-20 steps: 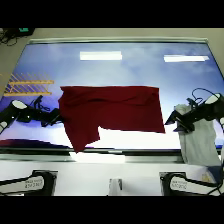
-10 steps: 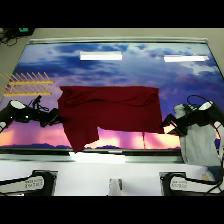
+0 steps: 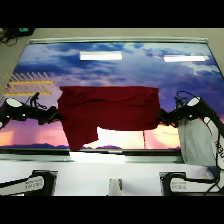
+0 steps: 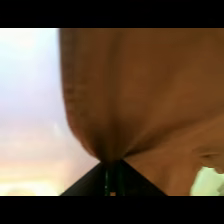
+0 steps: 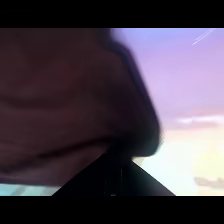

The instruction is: Fold the shirts.

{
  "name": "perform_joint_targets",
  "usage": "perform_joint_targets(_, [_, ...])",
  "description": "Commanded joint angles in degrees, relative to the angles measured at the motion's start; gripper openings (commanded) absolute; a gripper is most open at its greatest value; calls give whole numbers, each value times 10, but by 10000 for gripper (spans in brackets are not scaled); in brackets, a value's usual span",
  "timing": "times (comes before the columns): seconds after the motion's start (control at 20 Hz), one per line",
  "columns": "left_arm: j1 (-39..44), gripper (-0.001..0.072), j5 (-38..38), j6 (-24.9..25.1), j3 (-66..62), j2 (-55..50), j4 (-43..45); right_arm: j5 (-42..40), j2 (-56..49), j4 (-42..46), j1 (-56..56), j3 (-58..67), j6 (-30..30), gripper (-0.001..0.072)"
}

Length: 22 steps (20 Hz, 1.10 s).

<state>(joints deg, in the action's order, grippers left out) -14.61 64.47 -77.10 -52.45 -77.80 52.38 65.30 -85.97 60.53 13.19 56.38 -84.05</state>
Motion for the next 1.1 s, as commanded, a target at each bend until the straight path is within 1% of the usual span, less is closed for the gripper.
perform_joint_targets(0.0, [-1, 34, 21, 13, -87, 48, -19, 31, 44, -22, -10, 99, 22, 20])
perform_joint_targets(0.1, [-1, 34, 29, 17, -218, 92, -41, 30, 98, -17, -8, 224, 76, 21])
perform_joint_targets(0.15, [-1, 34, 24, 17, -306, 119, -54, 19, 130, -3, -9, 300, 95, 21])
perform_joint_targets(0.2, [-1, 34, 9, 17, -395, 142, -60, -4, 161, 12, -9, 369, 99, 21])
perform_joint_targets(0.3, [-1, 34, -60, 16, -579, 186, -59, -81, 229, 34, -9, 487, 98, 22])
perform_joint_targets(0.35, [-1, 34, -109, 10, -660, 205, -59, -120, 263, 35, -9, 529, 93, 22])
perform_joint_targets(0.4, [-1, 34, -155, -11, -718, 224, -59, -147, 294, 35, -9, 555, 88, 22])
perform_joint_targets(0.45, [-1, 34, -186, -42, -743, 247, -59, -158, 325, 36, -9, 571, 77, 22])
perform_joint_targets(0.5, [0, 33, -199, -65, -741, 276, -59, -157, 353, 37, -9, 573, 61, 22])
perform_joint_targets(0.6, [-1, 33, -170, -72, -710, 326, -59, -125, 393, 53, -9, 573, 43, 22])
perform_joint_targets(0.7, [-1, 32, -144, -77, -674, 356, -58, -96, 412, 99, -9, 573, 41, 22])
perform_joint_targets(0.75, [-1, 32, -135, -99, -664, 363, -56, -91, 414, 120, -9, 573, 39, 22])
perform_joint_targets(0.8, [-1, 32, -126, -110, -663, 363, -49, -89, 414, 134, -9, 573, 30, 22])
perform_joint_targets(0.95, [-1, 31, -110, -109, -663, 360, -32, -63, 415, 145, -9, 573, 26, 22])
perform_joint_targets(1.05, [-1, 32, -66, -111, -662, 350, -12, -32, 412, 147, -9, 573, 26, 22])
